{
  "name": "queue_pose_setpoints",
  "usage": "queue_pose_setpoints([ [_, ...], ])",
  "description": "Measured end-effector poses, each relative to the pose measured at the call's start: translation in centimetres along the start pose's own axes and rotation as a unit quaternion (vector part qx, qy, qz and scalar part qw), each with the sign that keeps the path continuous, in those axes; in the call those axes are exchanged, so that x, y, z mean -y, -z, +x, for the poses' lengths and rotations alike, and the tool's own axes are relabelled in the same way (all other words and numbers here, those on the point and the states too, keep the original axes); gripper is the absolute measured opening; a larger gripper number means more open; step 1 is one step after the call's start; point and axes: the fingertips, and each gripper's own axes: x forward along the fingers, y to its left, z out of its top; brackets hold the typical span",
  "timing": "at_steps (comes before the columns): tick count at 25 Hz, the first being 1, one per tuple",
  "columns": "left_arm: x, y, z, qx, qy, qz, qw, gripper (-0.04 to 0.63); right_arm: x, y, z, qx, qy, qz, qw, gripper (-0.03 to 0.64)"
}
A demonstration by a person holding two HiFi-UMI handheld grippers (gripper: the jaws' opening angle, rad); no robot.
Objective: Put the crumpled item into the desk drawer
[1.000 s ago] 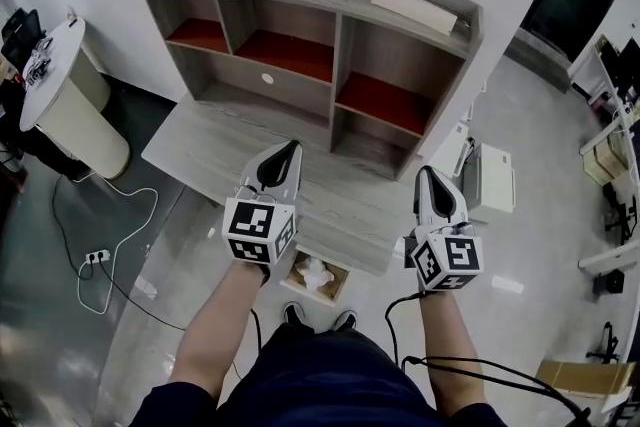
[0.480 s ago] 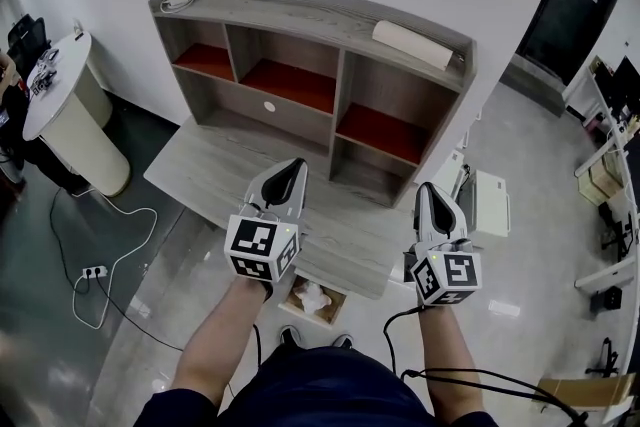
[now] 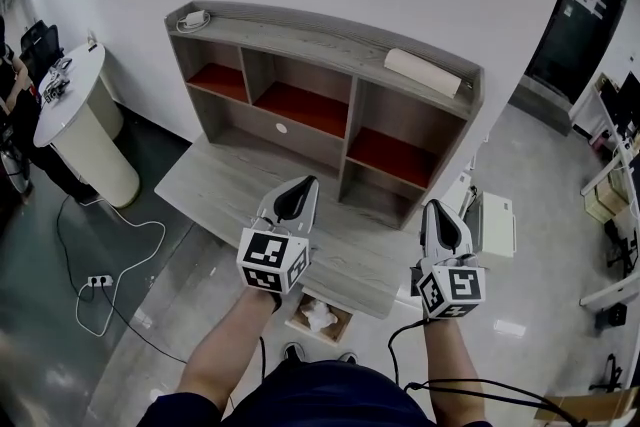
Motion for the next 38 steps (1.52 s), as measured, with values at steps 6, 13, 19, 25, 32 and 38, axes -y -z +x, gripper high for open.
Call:
queue_pose_setpoints([
  [6, -1.0, -0.3, -0.4, 0.001, -0.006, -0.004, 1.0, 0.005, -0.7, -0.1, 0.5, -0.003, -0.008, -0.002, 1.0, 0.006],
  [13, -1.5, 0.1, -0.6, 0.001, -0.009, -0.008, 0.9999, 0.005, -0.9, 0.3, 1.0, -0.006, -0.008, -0.001, 1.0, 0.006],
  [19, -1.9, 0.5, -0.9, -0.004, -0.009, -0.012, 0.9999, 0.005, -1.1, 0.7, 0.9, -0.007, -0.004, 0.003, 1.0, 0.006],
  [25, -2.3, 0.6, -1.0, -0.006, -0.008, -0.015, 0.9998, 0.005, -1.4, 0.8, 1.0, -0.005, 0.0, 0.007, 1.0, 0.006],
  [32, -2.7, 1.0, -1.2, -0.007, -0.005, -0.021, 0.9997, 0.005, -1.7, 0.9, 1.0, -0.007, 0.004, 0.006, 1.0, 0.006],
  [38, -3.3, 0.8, -1.5, -0.006, -0.004, -0.022, 0.9997, 0.005, -2.2, 0.8, 1.2, -0.008, 0.007, 0.004, 1.0, 0.006],
])
